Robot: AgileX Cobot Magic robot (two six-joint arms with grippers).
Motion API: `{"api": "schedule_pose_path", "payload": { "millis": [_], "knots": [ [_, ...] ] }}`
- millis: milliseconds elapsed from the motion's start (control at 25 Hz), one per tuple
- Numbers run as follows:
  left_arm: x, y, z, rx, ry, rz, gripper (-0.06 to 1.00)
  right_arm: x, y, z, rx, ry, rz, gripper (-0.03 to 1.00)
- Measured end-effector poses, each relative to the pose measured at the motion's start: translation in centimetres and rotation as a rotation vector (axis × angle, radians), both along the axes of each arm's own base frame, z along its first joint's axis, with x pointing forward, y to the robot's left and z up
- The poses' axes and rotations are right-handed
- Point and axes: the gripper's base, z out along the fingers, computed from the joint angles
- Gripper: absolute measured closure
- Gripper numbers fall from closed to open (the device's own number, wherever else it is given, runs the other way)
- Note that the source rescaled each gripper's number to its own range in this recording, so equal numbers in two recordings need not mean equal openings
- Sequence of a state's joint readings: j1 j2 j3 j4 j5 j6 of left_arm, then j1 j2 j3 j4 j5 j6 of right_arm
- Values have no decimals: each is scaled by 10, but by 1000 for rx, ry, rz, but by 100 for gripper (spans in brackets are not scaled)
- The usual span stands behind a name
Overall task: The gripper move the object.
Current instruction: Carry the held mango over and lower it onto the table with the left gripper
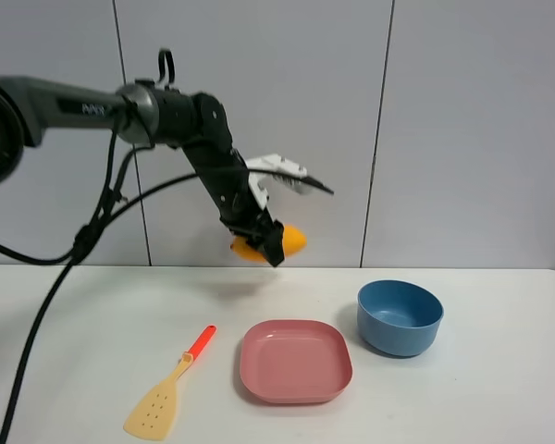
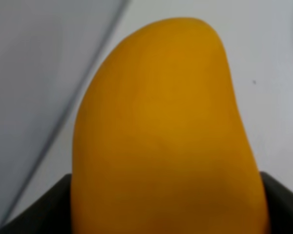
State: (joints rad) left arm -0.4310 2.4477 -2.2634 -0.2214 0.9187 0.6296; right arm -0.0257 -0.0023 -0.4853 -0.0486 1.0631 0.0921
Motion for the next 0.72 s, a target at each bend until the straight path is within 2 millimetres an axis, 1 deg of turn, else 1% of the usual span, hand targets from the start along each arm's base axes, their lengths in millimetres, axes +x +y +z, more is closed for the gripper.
{"api": "schedule_pose_path", "payload": {
  "millis": [40,160,320,400,480,560,600,720],
  "knots": [
    [-4,3,22,-3,-18,23,94,0,0,0,0,0,0,-3],
    [-23,8,75,11,-60,56,94,0,0,0,0,0,0,-3],
    [-58,-1,124,45,-83,16,94,0,0,0,0,0,0,-3],
    [-79,-12,144,58,-88,-27,94,0,0,0,0,0,0,-3],
    [-101,-24,160,62,-94,-73,94,0,0,0,0,0,0,-3],
    [-122,-41,171,51,-109,-128,94,0,0,0,0,0,0,-3],
    [-130,-49,174,47,-114,-150,94,0,0,0,0,0,0,-3],
    [-156,-77,175,41,-117,-235,94,0,0,0,0,0,0,-3]
  ]
}}
